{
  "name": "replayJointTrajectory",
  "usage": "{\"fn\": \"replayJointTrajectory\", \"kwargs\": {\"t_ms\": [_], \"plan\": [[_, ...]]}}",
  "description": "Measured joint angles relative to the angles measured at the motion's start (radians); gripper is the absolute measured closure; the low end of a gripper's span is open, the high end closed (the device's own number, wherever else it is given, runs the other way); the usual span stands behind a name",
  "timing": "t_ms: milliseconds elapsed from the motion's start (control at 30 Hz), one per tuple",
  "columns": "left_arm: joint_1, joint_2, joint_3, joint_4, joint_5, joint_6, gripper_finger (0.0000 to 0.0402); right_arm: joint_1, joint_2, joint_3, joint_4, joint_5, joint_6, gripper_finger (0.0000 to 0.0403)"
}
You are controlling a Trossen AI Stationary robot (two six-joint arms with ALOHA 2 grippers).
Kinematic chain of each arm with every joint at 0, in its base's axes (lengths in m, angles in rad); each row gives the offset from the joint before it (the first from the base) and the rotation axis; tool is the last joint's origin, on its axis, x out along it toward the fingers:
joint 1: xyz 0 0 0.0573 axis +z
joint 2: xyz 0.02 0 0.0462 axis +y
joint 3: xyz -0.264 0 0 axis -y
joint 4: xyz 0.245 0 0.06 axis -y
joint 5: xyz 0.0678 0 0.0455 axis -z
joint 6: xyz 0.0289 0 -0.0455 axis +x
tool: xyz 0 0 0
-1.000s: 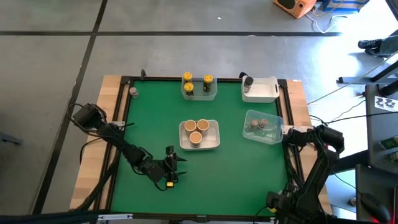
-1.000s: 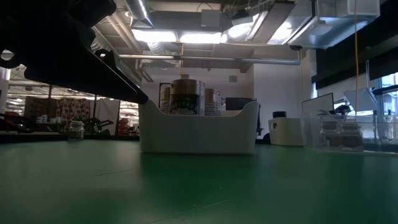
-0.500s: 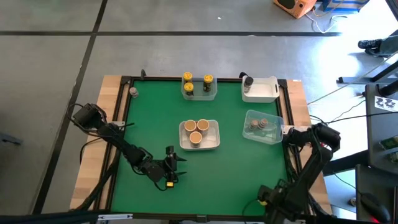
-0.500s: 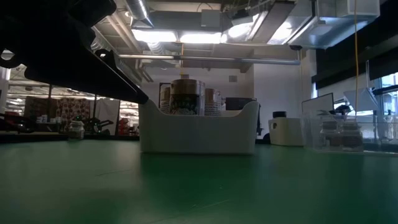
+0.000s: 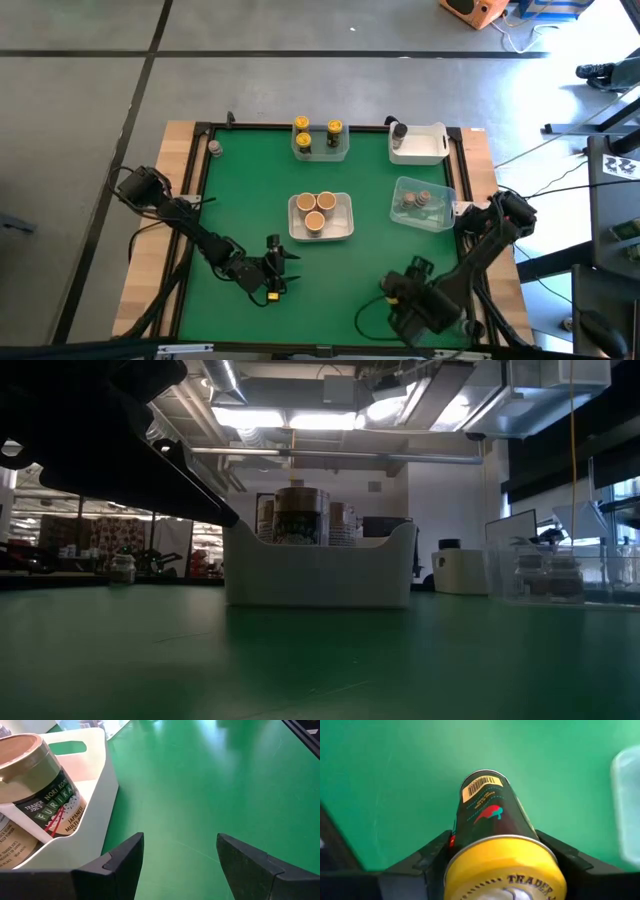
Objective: Sort spices by type
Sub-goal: Put the yellow seasoning bottle into the top transparent bin
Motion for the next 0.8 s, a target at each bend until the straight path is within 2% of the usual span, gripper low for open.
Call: {"fn": "replayJointTrajectory", "kwargs": {"t_ms": [433, 800], "plan": [[0.000, 0.000, 0.000, -0.002, 0.000, 0.008, 0.0169, -0.209, -0.001, 0.085, -0.186, 0.278, -0.279, 0.0163], [-0.002, 0.000, 0.000, -0.003, 0.000, 0.033, 0.0169, -0.484, -0.001, 0.085, -0.203, 0.417, -0.648, 0.0163]]}}
